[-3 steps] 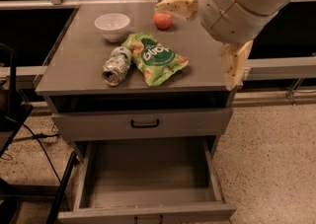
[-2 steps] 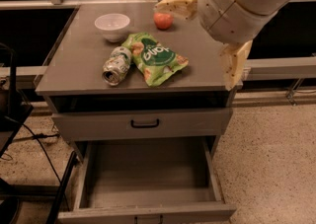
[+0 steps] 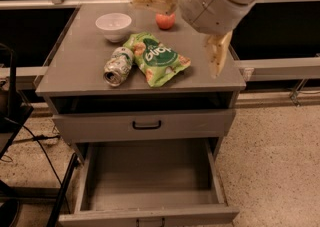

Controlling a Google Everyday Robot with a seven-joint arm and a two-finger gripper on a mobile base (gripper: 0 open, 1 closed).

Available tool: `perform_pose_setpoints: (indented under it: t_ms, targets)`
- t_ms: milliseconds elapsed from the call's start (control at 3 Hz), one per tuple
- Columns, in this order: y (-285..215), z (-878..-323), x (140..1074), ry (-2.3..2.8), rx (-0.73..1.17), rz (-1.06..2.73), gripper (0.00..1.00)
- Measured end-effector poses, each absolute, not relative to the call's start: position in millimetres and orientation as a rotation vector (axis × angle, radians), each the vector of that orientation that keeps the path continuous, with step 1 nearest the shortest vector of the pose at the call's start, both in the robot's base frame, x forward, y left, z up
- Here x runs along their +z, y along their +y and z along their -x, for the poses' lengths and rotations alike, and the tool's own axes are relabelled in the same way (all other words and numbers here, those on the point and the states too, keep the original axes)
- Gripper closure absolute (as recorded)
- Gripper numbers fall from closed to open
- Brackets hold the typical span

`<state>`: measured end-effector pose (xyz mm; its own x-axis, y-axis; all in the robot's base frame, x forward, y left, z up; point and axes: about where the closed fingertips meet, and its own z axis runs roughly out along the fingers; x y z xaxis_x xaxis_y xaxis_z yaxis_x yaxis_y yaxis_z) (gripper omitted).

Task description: Place 7up can into middle drawer

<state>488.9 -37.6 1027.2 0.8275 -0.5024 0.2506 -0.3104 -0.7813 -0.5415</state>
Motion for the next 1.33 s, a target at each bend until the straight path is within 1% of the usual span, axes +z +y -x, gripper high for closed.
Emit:
perform_pose_setpoints:
  t_ms: [667, 1000, 1333]
  targets:
    - [12.4, -520.0, 1007.1, 0.342, -0.458, 2.564, 0.0]
    - [64.5, -571.6, 964.8, 0.272, -0.399, 2.609, 0.0]
    - [64.4, -571.6, 964.8, 0.272, -0.4, 2.609, 0.0]
